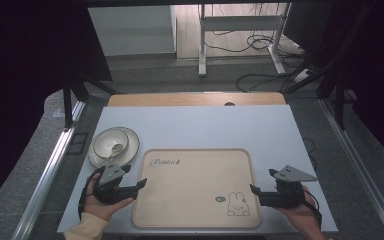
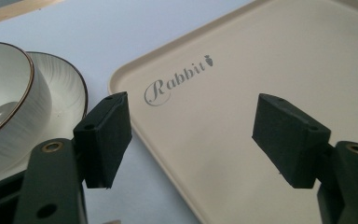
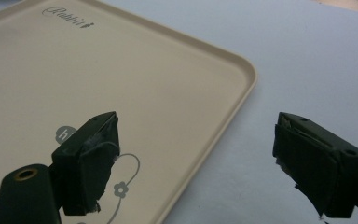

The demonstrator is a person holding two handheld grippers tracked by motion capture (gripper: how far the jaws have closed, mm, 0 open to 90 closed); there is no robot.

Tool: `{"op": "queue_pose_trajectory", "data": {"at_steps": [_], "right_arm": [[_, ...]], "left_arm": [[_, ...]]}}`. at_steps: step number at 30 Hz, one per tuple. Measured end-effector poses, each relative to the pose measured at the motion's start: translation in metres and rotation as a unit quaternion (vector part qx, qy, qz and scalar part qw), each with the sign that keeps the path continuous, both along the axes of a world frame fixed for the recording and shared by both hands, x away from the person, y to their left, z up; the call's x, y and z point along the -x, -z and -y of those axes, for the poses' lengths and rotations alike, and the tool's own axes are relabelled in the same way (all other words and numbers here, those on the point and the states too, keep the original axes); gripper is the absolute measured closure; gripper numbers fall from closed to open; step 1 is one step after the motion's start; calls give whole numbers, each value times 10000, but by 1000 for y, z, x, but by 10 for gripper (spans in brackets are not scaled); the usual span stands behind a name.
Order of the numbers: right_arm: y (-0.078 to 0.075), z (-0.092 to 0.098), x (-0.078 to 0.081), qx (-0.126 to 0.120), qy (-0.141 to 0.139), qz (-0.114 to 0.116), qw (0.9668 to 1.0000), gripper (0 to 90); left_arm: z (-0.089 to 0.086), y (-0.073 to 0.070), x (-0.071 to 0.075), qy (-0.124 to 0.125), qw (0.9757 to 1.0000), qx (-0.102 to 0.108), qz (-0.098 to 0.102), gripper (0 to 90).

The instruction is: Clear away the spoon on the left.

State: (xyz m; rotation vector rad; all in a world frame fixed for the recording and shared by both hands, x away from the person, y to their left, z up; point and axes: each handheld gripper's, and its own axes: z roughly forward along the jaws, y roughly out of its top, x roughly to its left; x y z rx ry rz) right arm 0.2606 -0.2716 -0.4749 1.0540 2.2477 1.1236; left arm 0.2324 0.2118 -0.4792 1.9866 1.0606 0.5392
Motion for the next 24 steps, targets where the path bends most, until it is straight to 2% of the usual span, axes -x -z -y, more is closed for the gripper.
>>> {"op": "queue_pose_trajectory", "data": {"at_steps": [6,10,24], "right_arm": [[2,8,-1,-40,17,-62,10000,149],[1,11,1,-37,32,-9,10000,149],[-2,6,6,14,-36,125,9999,148]], "left_arm": [[5,1,-2,30,10000,-63,27,279],[7,2,-2,59,10000,-51,0,287],[5,-3,13,108,9997,-120,197,290]]}}
